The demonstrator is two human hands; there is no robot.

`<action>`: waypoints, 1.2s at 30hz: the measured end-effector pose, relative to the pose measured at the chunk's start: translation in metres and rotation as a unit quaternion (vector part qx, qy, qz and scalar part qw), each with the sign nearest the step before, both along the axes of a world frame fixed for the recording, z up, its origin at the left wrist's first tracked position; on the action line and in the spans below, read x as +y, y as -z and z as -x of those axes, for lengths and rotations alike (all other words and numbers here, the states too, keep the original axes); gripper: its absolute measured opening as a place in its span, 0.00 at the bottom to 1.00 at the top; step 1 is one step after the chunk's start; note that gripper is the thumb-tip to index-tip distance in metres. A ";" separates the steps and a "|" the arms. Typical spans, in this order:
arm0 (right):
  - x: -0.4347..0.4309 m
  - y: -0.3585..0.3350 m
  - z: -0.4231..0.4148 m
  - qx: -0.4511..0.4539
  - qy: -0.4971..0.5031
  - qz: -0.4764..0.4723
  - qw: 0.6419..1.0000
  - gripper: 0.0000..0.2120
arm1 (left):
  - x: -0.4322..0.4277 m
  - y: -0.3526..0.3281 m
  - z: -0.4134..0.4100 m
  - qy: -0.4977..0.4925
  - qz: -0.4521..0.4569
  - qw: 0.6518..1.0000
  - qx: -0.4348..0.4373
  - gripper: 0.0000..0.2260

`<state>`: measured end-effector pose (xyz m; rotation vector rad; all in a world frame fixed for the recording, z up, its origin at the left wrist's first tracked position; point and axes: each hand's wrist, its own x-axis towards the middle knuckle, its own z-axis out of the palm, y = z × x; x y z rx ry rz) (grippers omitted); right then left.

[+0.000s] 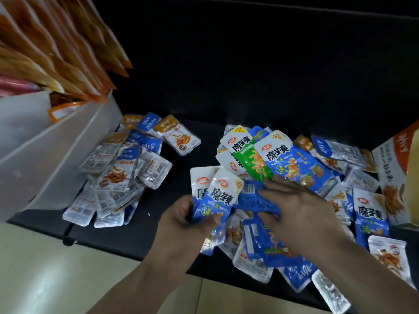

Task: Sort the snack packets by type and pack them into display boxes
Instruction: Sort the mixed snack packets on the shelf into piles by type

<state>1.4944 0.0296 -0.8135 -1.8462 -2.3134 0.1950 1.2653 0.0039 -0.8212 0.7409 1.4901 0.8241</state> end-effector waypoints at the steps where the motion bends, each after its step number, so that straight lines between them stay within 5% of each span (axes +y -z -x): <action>1: -0.001 0.005 0.000 0.027 -0.009 -0.030 0.999 0.13 | -0.002 0.000 0.000 0.003 -0.005 1.000 0.004 0.10; 4: -0.002 -0.002 0.000 0.130 0.014 -0.088 0.988 0.03 | -0.002 -0.003 0.001 -0.003 -0.024 1.000 0.010 0.09; 11: 0.014 -0.059 0.004 0.314 0.132 -0.061 0.938 0.08 | 0.009 -0.033 -0.006 -0.061 -0.076 0.994 -0.048 0.08; 17: -0.003 -0.067 0.031 0.533 0.206 0.123 0.812 0.07 | 0.004 -0.051 -0.039 0.009 -0.107 0.994 -0.019 0.11; 19: -0.013 -0.066 0.038 0.539 0.185 0.132 0.811 0.09 | 0.000 -0.045 -0.048 0.012 -0.112 0.994 0.013 0.13; 21: -0.021 -0.065 0.039 0.532 0.161 0.138 0.820 0.22 | -0.002 -0.048 -0.052 0.018 -0.117 0.991 0.059 0.16; 24: -0.028 -0.063 0.035 0.489 0.149 0.139 0.848 0.33 | -0.004 -0.056 -0.063 0.048 -0.109 0.992 0.034 0.17; 36: -0.073 -0.064 -0.046 0.436 0.246 0.211 0.840 0.35 | -0.028 -0.061 -0.127 0.202 -0.086 0.971 0.095 0.28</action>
